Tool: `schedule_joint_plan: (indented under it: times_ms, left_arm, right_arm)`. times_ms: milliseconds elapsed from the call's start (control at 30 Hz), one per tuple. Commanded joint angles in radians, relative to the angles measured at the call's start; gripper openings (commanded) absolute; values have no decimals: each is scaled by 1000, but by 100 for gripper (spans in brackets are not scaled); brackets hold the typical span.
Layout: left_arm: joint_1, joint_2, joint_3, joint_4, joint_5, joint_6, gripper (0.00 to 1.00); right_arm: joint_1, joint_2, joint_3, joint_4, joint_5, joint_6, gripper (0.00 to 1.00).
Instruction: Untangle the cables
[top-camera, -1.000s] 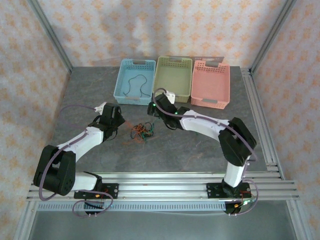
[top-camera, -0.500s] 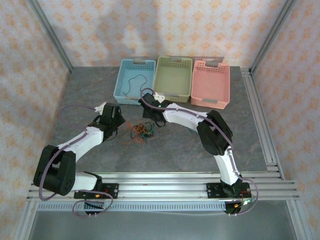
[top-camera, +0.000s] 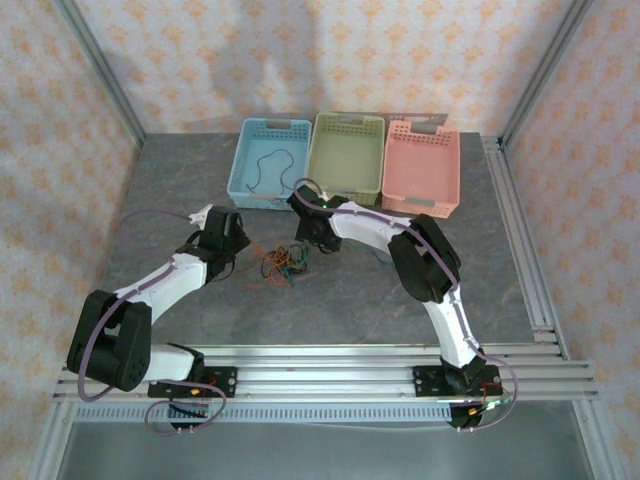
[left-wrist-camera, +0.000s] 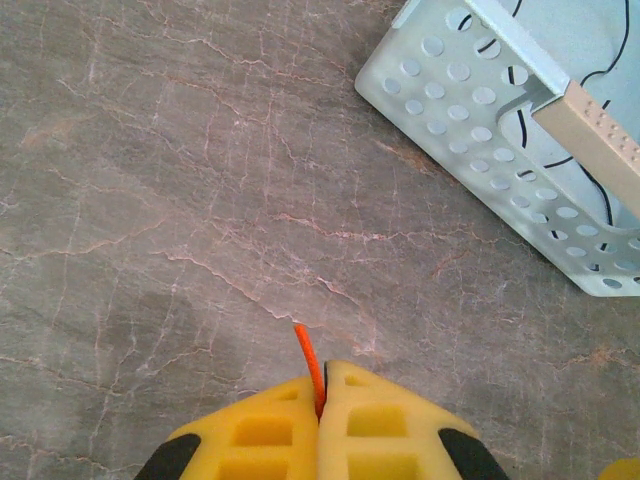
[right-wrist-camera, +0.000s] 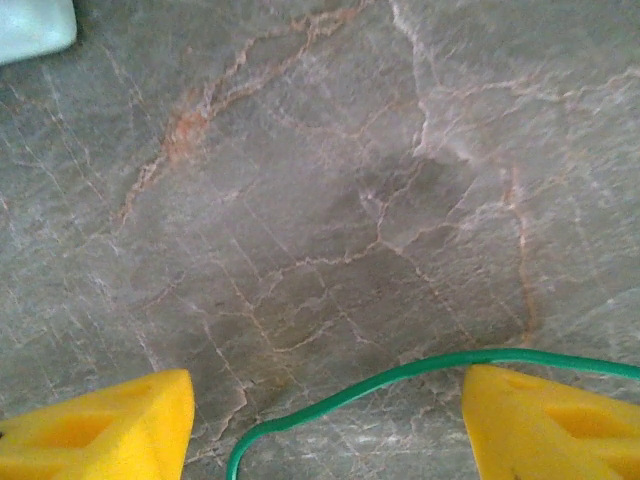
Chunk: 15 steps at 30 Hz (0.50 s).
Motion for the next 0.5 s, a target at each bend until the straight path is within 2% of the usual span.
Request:
schedule_joint_plan:
  times_ms: [0, 100, 333, 433, 467]
  left_arm:
    - [-2, 6, 24, -22, -35, -3, 0]
    - [-3, 7, 25, -23, -35, -3, 0]
    - [-3, 7, 25, -24, -35, -2, 0]
    - [-3, 8, 25, -24, -35, -2, 0]
    - [-2, 8, 25, -25, -35, -2, 0]
  right_arm:
    - [-11, 8, 1, -16, -22, 19, 70]
    - [-16, 35, 31, -42, -43, 17, 70]
    - [-18, 78, 85, -82, -63, 18, 53]
    - [-20, 82, 86, -77, -75, 16, 41]
    - [-21, 84, 88, -76, -79, 14, 33]
